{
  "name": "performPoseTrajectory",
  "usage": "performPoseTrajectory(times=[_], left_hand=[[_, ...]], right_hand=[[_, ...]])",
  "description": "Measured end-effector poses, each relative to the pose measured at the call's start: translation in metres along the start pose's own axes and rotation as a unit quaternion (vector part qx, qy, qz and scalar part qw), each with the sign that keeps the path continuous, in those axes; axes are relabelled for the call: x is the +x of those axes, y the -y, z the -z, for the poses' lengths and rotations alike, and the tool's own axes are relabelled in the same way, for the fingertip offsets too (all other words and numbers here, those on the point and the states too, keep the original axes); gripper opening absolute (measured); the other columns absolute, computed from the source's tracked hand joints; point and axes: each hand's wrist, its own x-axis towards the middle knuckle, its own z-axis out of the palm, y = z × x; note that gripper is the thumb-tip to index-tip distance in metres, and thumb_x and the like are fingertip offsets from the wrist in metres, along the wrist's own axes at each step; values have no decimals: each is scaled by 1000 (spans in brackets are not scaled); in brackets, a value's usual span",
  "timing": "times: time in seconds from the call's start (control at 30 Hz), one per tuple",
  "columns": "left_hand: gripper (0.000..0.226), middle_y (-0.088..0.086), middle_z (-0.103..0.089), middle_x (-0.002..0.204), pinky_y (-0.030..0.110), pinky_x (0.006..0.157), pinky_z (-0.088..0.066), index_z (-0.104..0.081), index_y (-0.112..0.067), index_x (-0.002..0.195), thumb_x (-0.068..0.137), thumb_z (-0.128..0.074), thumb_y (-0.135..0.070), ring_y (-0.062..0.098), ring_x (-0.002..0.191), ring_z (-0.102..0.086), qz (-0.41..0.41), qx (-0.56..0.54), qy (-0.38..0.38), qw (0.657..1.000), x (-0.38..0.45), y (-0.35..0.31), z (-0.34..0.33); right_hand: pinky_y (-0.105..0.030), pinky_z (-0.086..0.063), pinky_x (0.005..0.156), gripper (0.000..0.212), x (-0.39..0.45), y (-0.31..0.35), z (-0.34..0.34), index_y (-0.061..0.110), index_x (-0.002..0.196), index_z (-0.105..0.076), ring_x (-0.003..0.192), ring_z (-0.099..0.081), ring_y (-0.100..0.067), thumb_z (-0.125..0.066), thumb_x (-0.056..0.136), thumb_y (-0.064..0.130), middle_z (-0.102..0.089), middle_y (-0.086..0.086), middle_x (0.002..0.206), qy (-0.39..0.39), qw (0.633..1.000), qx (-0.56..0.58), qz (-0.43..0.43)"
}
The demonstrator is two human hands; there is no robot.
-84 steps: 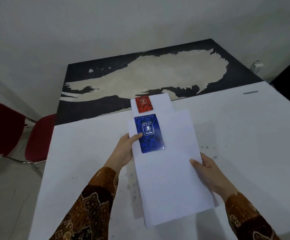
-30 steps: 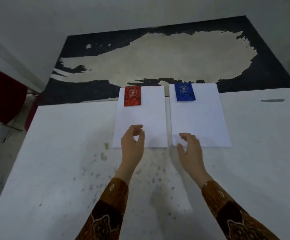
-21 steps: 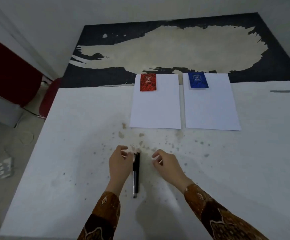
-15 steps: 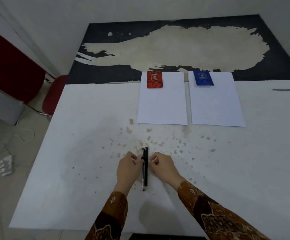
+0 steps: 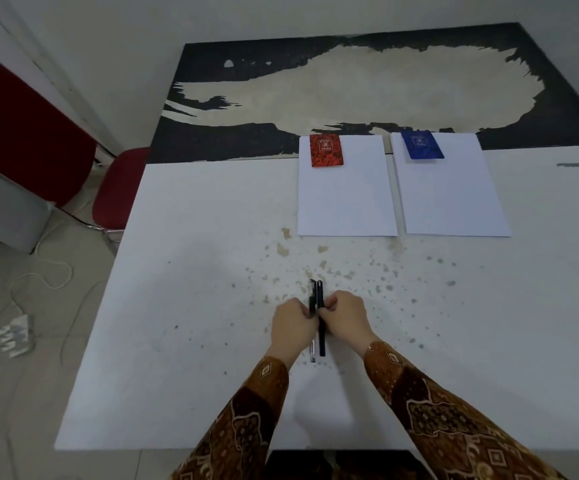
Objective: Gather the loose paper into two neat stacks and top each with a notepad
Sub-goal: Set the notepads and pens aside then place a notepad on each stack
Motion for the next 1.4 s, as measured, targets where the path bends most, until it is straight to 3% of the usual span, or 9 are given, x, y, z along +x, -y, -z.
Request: performPoseTrajectory(times=[0.07,0.17,0.37,0.63,0.87,1.03,1.17,1.27,1.4], left_hand=[[21,4,-61,72,30,61,-51,-48,-16,70,83,-64,-22,20,68,-61,2,-29,5,1000,3,3,1],[19,14,-68,82,47,70,-57,-51,-15,74,79,-67,-24,29,76,-68,11,-84,12,996,6,4,1],[13,10,-68,83,47,76,-57,-57,-18,87,78,-64,-10,24,79,-67,3,-147,20,989,14,-8,0],[17,8,-65,76,45,78,-57,-63,-10,104,87,-65,-11,26,73,-66,-56,-164,-8,985,47,-81,-10],[16,6,-65,69,42,76,-58,-63,-6,102,87,-65,-11,23,68,-66,-76,-144,-45,986,94,-157,-27],[15,5,-64,66,25,58,-53,-61,-8,102,88,-64,-12,15,57,-61,-81,-118,-70,987,139,-198,-35],[19,9,-65,74,25,61,-51,-60,-8,107,89,-64,-13,19,63,-61,-85,-74,-80,990,172,-217,-43],[21,10,-65,76,24,61,-49,-59,-8,109,89,-63,-13,20,65,-61,-89,-44,-83,992,189,-228,-51],[24,9,-64,75,26,60,-51,-57,-7,113,90,-62,-13,16,59,-59,-88,-14,-92,992,211,-237,-58]], right_hand=[[-23,-48,65,13,-1,-1,2,-3,82,-63,72,-58,-22,-61,83,10,-64,-12,75,-5,1000,27,-5],[-8,-37,53,8,0,-5,5,12,80,-55,68,-51,-9,-62,85,13,-53,5,71,0,996,90,-18],[-29,-51,77,15,9,-20,24,17,106,-57,88,-60,-18,-54,91,15,-60,-3,94,33,971,232,-55],[-31,-56,68,20,48,-55,119,8,110,-58,81,-65,-24,-59,90,7,-62,-13,94,0,938,338,-84],[-35,-57,65,17,105,-85,213,10,106,-60,75,-65,-25,-63,89,11,-63,-14,90,-75,950,297,-62],[-34,-57,63,18,168,-97,260,12,104,-61,74,-62,-23,-66,87,14,-63,-8,84,-125,969,211,-42],[-43,-58,74,16,215,-108,277,16,100,-62,78,-64,-25,-67,85,18,-65,-5,83,-160,977,134,-38],[-33,-53,77,19,236,-116,280,12,104,-60,81,-61,-24,-66,86,16,-66,-7,89,-178,979,99,-28],[-33,-50,79,17,249,-122,278,11,99,-60,77,-59,-20,-68,85,16,-62,0,78,-194,977,85,-7]])
